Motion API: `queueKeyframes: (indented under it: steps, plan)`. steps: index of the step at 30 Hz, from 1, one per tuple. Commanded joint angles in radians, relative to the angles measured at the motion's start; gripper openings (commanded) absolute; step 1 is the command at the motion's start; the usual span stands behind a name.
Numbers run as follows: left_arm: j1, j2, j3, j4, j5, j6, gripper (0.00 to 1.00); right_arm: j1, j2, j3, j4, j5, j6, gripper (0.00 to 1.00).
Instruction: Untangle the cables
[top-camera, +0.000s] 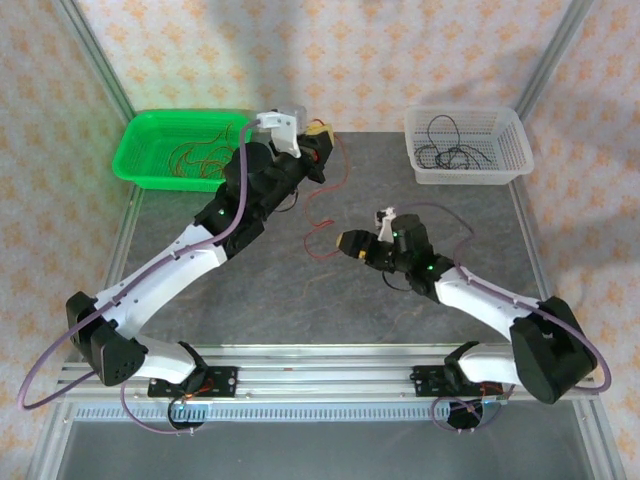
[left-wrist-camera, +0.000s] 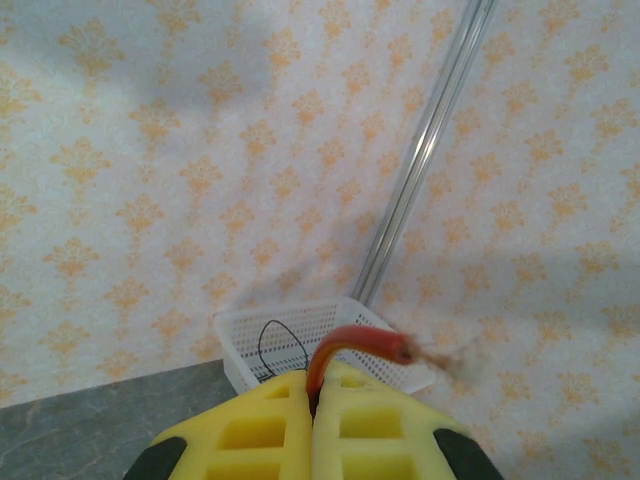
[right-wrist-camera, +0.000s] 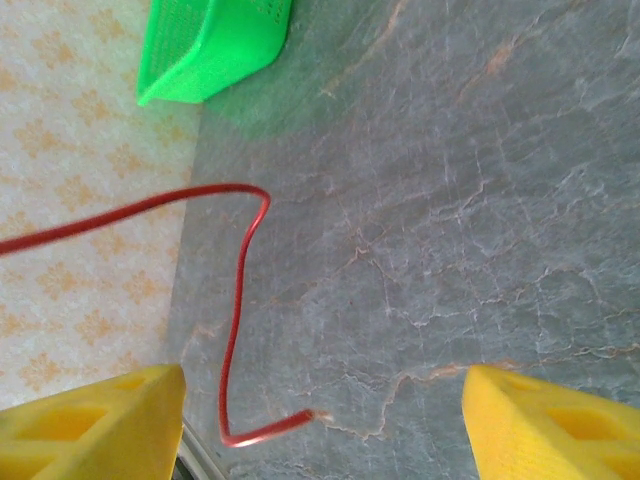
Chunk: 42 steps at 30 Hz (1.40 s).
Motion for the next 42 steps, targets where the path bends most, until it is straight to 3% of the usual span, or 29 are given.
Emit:
queueKeyframes:
  steps: [1, 8, 10, 13, 16, 28, 42]
  plan:
    - [-0.003, -0.014, 0.04, -0.018, -0.013, 0.009, 0.0, 0.031, 0.034, 0.024, 0.083, 0.067, 0.047, 0.73]
    - [-0.003, -0.037, 0.04, -0.019, -0.005, 0.004, 0.0, 0.089, 0.097, 0.033, 0.166, 0.197, 0.148, 0.71]
    - [-0.003, -0.044, 0.04, -0.018, -0.002, 0.003, 0.0, 0.094, 0.113, 0.033, 0.175, 0.226, 0.16, 0.65]
    - [-0.003, -0.053, 0.041, -0.021, -0.004, 0.007, 0.0, 0.095, 0.123, 0.032, 0.174, 0.264, 0.17, 0.41]
    - [-0.003, -0.06, 0.051, -0.03, -0.019, 0.018, 0.0, 0.095, 0.116, 0.02, 0.161, 0.311, 0.186, 0.01]
    - [-0.003, -0.069, 0.266, -0.166, -0.214, 0.199, 0.0, 0.091, 0.056, -0.08, 0.091, 0.543, 0.25, 0.0]
    - [-0.003, -0.02, 0.5, -0.286, -0.435, 0.371, 0.0, 0.077, 0.053, -0.09, 0.021, 0.625, 0.288, 0.0]
